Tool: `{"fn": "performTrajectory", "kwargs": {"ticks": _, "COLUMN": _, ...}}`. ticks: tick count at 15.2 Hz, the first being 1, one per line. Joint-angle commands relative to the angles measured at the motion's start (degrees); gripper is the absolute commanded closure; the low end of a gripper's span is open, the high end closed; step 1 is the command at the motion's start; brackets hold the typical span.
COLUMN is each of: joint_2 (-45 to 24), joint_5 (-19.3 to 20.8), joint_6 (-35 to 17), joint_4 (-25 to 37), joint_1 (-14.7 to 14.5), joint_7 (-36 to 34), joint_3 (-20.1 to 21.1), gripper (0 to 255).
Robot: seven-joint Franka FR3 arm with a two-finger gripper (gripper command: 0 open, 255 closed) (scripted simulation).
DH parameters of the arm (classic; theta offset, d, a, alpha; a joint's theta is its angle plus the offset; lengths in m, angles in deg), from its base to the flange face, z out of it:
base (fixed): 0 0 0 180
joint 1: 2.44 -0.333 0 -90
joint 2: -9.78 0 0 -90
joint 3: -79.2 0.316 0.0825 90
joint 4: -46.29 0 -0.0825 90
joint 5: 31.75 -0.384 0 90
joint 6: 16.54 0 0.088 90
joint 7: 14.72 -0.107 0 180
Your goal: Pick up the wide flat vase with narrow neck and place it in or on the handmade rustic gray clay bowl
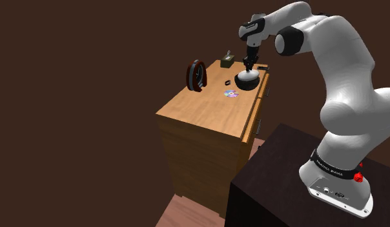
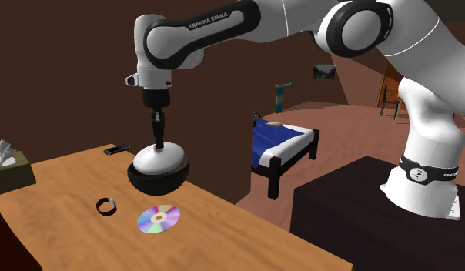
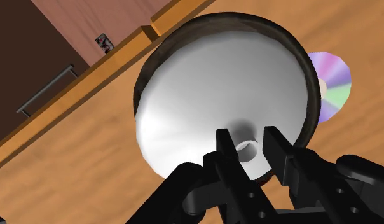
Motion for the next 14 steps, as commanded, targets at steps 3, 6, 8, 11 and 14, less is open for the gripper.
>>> {"fn": "performTrajectory", "kwargs": {"ticks": 3, "joint_2": 0.0, "joint_5": 0.0, "joint_6": 0.0, "joint_4": 0.0, "joint_1": 0.0, "joint_7": 0.0, "joint_3": 0.0, "gripper": 255}}
{"fn": "performTrajectory", "kwargs": {"ticks": 6, "joint_2": 0.0, "joint_5": 0.0, "joint_6": -0.1, "joint_4": 0.0, "joint_1": 0.0, "joint_7": 0.0, "joint_3": 0.0, "gripper": 0}}
{"fn": "performTrajectory", "kwargs": {"ticks": 8, "joint_2": 0.0, "joint_5": 0.0, "joint_6": -0.1, "joint_4": 0.0, "joint_1": 0.0, "joint_7": 0.0, "joint_3": 0.0, "gripper": 0}}
{"fn": "performTrajectory", "kwargs": {"ticks": 11, "joint_2": 1.1, "joint_5": 0.2, "joint_6": 3.0, "joint_4": 2.0, "joint_1": 0.2, "joint_7": -0.2, "joint_3": -0.2, "gripper": 0}}
{"fn": "performTrajectory", "kwargs": {"ticks": 14, "joint_2": 1.7, "joint_5": 0.4, "joint_6": 6.0, "joint_4": 4.4, "joint_1": 0.4, "joint_7": -0.5, "joint_3": -0.3, "gripper": 0}}
